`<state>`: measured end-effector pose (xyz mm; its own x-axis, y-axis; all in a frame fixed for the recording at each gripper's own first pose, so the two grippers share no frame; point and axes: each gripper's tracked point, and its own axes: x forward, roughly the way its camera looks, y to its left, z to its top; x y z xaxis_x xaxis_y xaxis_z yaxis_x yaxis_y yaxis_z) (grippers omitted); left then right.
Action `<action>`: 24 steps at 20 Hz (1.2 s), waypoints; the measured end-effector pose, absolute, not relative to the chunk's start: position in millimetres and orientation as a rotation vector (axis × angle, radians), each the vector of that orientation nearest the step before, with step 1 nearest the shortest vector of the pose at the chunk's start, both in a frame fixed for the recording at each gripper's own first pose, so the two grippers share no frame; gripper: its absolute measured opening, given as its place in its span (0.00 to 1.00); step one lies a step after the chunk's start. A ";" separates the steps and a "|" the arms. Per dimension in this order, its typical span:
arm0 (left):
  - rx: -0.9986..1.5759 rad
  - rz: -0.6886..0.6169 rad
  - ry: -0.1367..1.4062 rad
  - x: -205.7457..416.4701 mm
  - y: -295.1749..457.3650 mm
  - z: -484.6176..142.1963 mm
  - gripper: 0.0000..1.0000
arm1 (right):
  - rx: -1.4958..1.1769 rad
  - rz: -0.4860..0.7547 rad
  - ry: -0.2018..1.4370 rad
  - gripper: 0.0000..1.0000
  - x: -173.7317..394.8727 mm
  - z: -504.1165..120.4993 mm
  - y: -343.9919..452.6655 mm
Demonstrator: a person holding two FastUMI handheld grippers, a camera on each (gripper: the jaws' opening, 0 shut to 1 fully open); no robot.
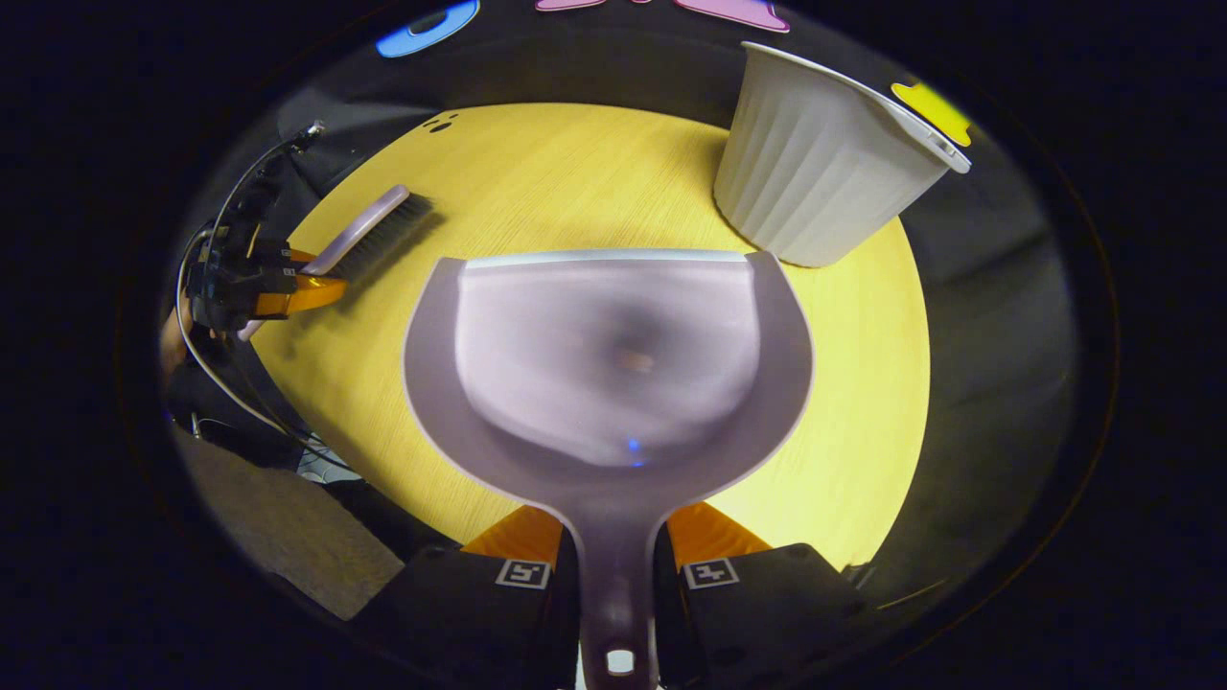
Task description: Pick up the small broom and dustpan from the desktop, sweep the trash into the dustpan with the broom, and then empty the trash into the garbage bin.
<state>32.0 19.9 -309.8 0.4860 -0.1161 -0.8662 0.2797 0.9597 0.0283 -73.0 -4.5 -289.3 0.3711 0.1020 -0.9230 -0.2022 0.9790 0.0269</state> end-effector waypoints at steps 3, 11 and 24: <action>0.169 -0.240 1.058 30.8 20.2 -319.0 0.27 | -0.088 0.201 1.183 0.35 -69.7 -302.7 5.9; 0.227 -0.238 1.070 32.7 21.1 -328.7 0.29 | -0.075 0.200 1.210 0.39 -66.1 -332.8 22.1; 0.264 -0.212 0.993 15.7 23.3 -284.6 0.31 | 0.022 0.214 1.160 0.47 -78.3 -295.9 23.9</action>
<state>15.7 23.3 -284.6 0.5304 -0.0560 -0.8459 0.2948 0.9477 0.1222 -78.3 23.9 -295.9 0.3818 0.1791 -0.9067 -0.1562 0.9794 0.1277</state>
